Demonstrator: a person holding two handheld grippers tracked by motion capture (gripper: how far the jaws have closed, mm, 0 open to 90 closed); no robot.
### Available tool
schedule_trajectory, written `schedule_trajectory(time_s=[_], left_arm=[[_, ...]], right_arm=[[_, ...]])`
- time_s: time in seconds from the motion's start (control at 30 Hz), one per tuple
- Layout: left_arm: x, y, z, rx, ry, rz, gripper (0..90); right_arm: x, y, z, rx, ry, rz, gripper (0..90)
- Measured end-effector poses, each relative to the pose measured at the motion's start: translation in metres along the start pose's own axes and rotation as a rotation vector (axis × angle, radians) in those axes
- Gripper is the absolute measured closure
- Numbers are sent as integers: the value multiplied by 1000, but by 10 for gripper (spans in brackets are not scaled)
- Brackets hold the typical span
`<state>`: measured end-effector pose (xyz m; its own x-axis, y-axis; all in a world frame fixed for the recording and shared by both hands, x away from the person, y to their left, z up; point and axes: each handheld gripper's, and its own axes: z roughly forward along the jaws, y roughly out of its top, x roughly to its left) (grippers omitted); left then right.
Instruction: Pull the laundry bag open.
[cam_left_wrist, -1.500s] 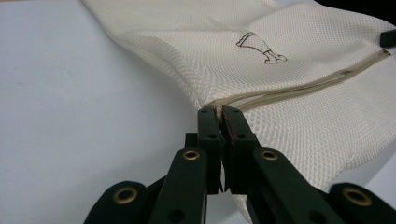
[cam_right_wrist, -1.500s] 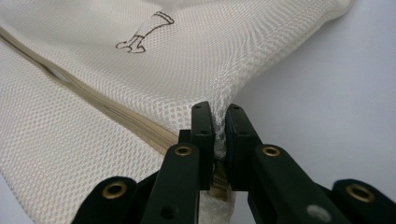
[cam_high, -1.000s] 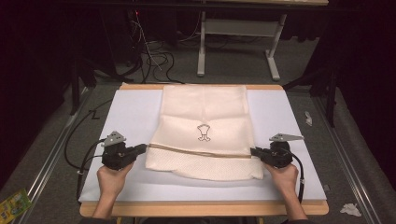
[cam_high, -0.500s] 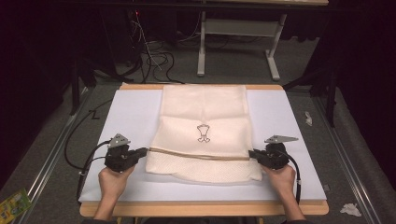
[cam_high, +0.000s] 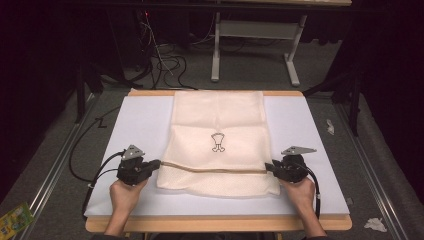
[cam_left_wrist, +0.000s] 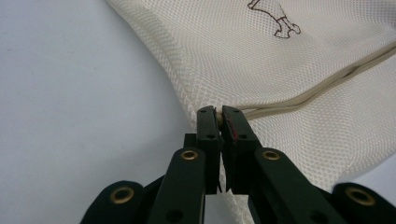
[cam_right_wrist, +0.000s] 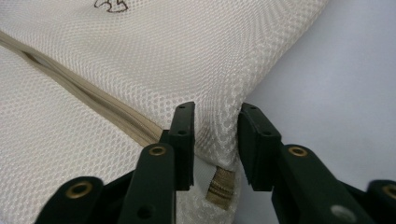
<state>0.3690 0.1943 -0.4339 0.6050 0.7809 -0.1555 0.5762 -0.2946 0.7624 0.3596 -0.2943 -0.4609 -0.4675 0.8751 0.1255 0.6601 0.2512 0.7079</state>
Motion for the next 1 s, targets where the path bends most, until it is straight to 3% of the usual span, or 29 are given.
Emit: schedule_trajectory(time_s=[0.23,0.53,0.77,1.0], left_arm=[[-7,1,-1,-39,4,41,779],[-4,3,-13,-105,27,36,694],[1,1,-28,-169,79,32,641],[8,-4,-36,-192,120,8,599]], right_arm=[[1,2,-14,-54,-36,1,550],[-5,2,-27,-123,-43,19,542],[-13,3,-42,-180,-61,36,552],[-20,-1,-51,-214,-75,46,564]])
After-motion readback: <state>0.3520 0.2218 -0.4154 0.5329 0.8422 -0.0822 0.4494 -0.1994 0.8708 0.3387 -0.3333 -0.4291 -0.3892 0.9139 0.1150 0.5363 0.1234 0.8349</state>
